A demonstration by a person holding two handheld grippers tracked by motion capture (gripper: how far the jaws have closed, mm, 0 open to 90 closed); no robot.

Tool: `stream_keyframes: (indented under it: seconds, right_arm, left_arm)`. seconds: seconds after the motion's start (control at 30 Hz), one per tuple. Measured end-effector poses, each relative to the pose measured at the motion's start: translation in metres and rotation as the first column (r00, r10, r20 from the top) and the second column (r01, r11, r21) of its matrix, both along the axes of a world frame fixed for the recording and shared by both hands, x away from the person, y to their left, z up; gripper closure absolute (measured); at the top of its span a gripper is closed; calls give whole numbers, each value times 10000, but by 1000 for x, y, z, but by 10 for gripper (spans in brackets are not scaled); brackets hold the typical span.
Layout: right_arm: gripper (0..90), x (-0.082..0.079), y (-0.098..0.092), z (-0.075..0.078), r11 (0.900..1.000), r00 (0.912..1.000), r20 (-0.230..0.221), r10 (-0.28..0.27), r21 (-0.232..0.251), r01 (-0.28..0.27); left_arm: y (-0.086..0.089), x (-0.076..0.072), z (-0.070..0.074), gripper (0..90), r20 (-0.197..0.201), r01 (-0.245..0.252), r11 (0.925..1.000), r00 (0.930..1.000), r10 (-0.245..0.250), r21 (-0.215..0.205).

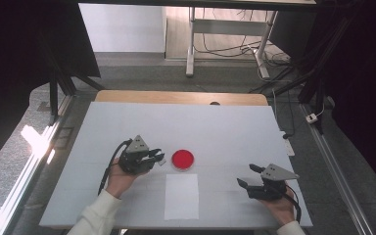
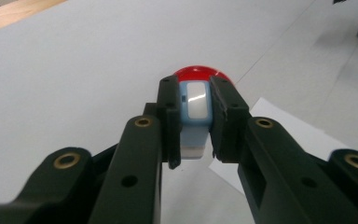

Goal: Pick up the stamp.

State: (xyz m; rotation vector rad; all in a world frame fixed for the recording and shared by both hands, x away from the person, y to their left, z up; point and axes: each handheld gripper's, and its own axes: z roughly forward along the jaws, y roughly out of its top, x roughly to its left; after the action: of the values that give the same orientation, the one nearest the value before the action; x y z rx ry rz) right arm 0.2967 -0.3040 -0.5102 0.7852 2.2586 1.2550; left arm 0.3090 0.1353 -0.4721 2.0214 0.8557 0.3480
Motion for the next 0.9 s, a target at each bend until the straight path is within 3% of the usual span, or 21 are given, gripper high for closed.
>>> stream_keyframes:
  seconds: [0.33,0.5,0.9]
  right_arm:
    - [275,0,1,0,10000,10000,24,19,3,-19]
    - [276,0,1,0,10000,10000,53,59,44,-59]
    - [276,0,2,0,10000,10000,39,45,-45,-45]
  left_arm:
    - [-13,-11,14,750,81,556,9965,9984,-551,-627]
    - [-20,-16,20,750,133,780,9955,9969,-774,-529]
    - [-41,-24,23,751,48,1384,9861,9903,-1385,-916]
